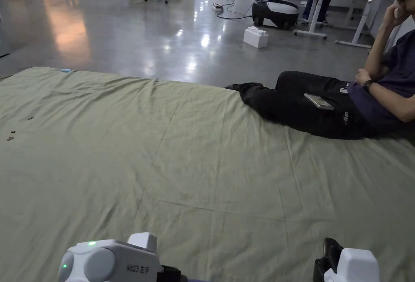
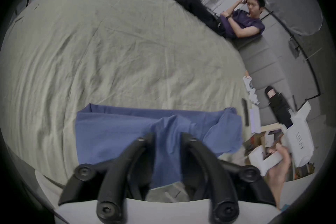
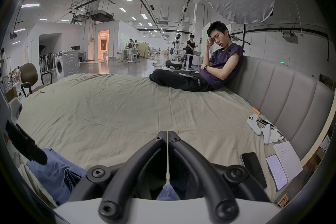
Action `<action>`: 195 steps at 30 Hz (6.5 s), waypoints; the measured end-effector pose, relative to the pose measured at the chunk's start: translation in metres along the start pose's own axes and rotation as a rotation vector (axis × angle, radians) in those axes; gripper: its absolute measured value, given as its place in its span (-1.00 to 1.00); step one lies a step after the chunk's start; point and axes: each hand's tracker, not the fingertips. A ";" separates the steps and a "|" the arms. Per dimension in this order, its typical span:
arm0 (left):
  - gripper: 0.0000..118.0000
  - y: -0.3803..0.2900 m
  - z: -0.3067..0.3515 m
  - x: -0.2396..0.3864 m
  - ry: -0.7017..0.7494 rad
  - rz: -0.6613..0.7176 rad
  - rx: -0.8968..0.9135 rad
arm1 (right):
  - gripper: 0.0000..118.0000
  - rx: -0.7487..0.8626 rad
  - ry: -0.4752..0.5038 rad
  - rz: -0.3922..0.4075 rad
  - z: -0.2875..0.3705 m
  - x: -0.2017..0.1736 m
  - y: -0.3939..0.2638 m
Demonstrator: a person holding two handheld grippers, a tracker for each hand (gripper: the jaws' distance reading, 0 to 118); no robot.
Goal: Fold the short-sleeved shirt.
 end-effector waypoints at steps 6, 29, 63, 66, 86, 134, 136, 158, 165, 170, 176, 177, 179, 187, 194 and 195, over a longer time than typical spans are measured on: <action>-0.77 -0.020 -0.047 0.009 -0.105 0.013 -0.054 | -0.97 -0.012 0.003 -0.007 0.000 -0.003 -0.005; -0.84 -0.007 -0.002 -0.023 -0.197 -0.006 0.153 | -0.97 -0.016 0.009 -0.003 0.000 -0.002 -0.004; -0.64 -0.049 -0.035 -0.167 -0.354 0.209 0.020 | -0.97 0.042 0.030 0.043 0.002 -0.026 0.009; -0.70 -0.052 -0.038 -0.180 -0.447 0.259 0.023 | -0.97 0.039 0.031 0.043 0.003 -0.026 0.008; -0.75 -0.005 0.094 -0.163 -0.140 0.085 0.192 | -0.97 0.051 0.026 0.048 0.005 -0.017 0.010; 0.04 -0.045 -0.036 0.093 -0.133 -0.234 0.021 | -0.97 0.027 -0.008 0.002 0.014 0.003 -0.004; 0.04 -0.035 -0.022 0.086 -0.171 -0.199 0.049 | -0.97 0.028 -0.010 0.000 0.015 0.005 -0.004; -0.91 -0.044 -0.123 0.088 -0.201 -0.040 -0.064 | -0.97 0.016 -0.013 -0.015 0.016 0.008 -0.009; -0.91 -0.030 -0.085 0.084 -0.252 -0.093 0.016 | -0.97 0.030 -0.010 -0.016 0.015 0.006 -0.004; -0.91 -0.003 -0.021 0.069 -0.250 -0.160 0.229 | -0.97 0.088 -0.014 -0.017 0.014 0.004 0.013; -0.91 0.017 0.049 0.052 0.076 -0.304 0.628 | -0.97 0.162 -0.030 -0.025 0.010 -0.004 0.039; -0.91 0.018 0.059 0.049 0.139 -0.310 0.697 | -0.97 0.177 -0.037 -0.027 0.010 -0.006 0.043; -0.91 0.020 0.074 0.044 0.218 -0.317 0.811 | -0.97 0.217 -0.049 -0.018 0.011 -0.009 0.052; -0.91 0.020 0.102 0.023 0.394 -0.281 0.986 | -0.97 0.260 -0.057 -0.040 0.010 -0.011 0.072; -0.91 -0.002 0.091 -0.007 0.372 -0.241 0.877 | -0.97 0.062 0.096 -0.048 0.024 -0.045 0.026; -0.91 -0.008 0.087 -0.012 0.372 -0.233 0.854 | -0.97 0.039 0.124 -0.029 0.028 -0.057 0.016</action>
